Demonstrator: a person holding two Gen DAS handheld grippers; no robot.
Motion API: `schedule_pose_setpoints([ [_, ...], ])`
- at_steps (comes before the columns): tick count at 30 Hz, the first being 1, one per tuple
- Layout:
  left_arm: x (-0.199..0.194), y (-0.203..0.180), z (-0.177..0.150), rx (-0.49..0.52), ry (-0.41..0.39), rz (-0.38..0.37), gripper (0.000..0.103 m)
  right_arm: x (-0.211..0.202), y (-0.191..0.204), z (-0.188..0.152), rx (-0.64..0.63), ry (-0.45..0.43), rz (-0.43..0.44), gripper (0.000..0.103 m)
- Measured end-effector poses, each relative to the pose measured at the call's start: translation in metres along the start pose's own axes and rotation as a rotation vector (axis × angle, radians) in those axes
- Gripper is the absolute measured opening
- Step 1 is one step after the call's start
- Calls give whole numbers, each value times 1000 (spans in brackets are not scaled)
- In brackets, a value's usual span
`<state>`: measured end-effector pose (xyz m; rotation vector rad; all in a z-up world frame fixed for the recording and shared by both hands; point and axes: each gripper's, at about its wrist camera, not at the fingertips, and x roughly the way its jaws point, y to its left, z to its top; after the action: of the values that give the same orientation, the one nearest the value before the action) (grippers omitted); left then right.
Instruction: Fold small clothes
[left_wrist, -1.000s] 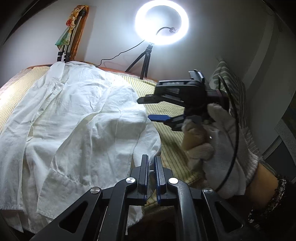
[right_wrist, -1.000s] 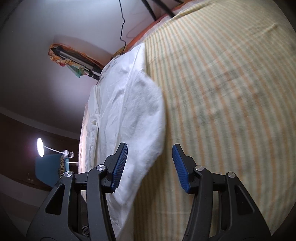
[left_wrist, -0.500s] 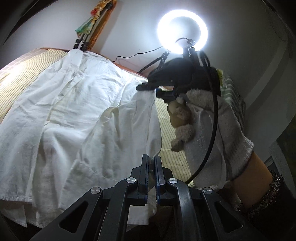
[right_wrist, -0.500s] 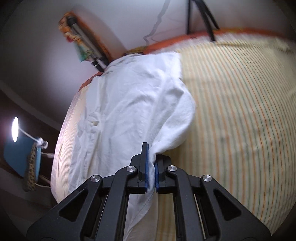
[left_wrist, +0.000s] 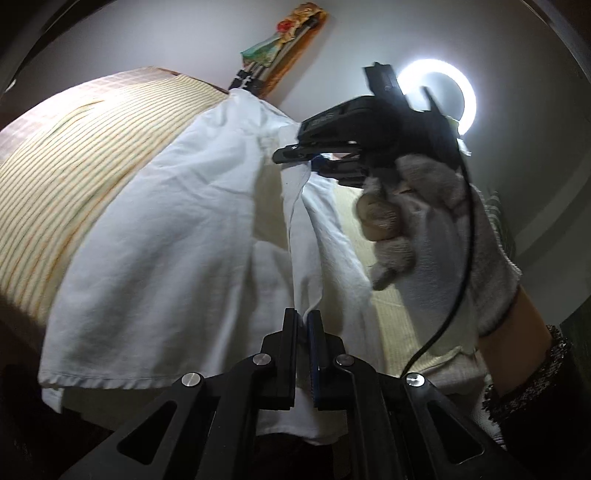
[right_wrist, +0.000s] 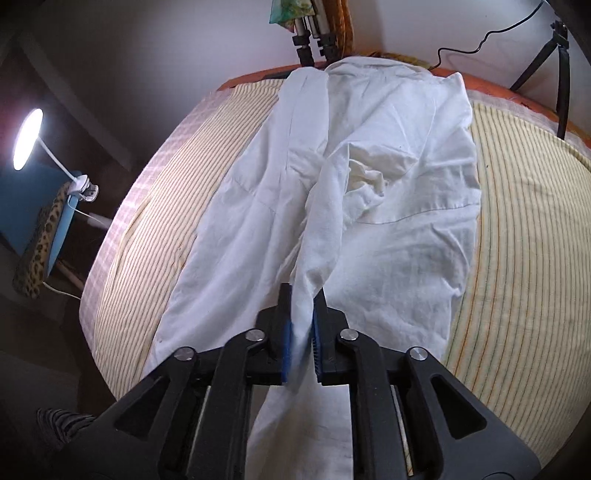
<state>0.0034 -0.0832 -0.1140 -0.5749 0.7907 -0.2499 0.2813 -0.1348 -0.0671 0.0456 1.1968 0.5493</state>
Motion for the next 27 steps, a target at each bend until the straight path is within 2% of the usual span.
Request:
schedule_pose_setpoints([
  [2, -3, 6, 0, -5, -5, 4, 2, -10, -6, 1, 20, -19, 64, 38],
  [4, -6, 8, 0, -5, -9, 3, 2, -24, -15, 1, 52, -60, 123, 44],
  [6, -7, 8, -1, 5, -10, 3, 2, -39, -27, -2, 87, -93, 145, 44],
  [8, -7, 7, -4, 19, -4, 5, 2, -53, -43, -9, 131, -117, 107, 44],
  [12, -11, 7, -5, 49, 20, -1, 5, -64, -67, -34, 219, -89, 74, 44],
  [13, -15, 7, -5, 65, 26, 1, 9, -66, -69, -43, 224, -75, 71, 44],
  [14, -19, 7, -5, 83, 33, 1, 25, -67, -69, -53, 220, -61, 73, 44],
  [15, -21, 8, 1, 94, 34, -1, 32, -69, -67, -63, 214, -49, 84, 44],
  [16, -29, 10, 2, 108, 24, 1, 37, -70, -65, -72, 208, -38, 97, 44],
  [18, -43, 14, 5, 140, 2, 24, 39, -71, -61, -91, 208, -17, 127, 44],
  [20, -52, 23, 13, 169, -21, 80, 57, -69, -58, -109, 208, 5, 144, 44],
  [24, -55, 51, 30, 148, -24, 191, 59, -55, -53, -134, 216, 58, 199, 44],
  [25, -54, 57, 33, 138, -20, 202, 59, -52, -50, -137, 208, 62, 200, 37],
  [26, -52, 60, 35, 138, -19, 221, 58, -50, -47, -140, 192, 62, 198, 11],
  [27, -51, 63, 35, 147, -21, 239, 57, -48, -45, -142, 179, 70, 201, 6],
])
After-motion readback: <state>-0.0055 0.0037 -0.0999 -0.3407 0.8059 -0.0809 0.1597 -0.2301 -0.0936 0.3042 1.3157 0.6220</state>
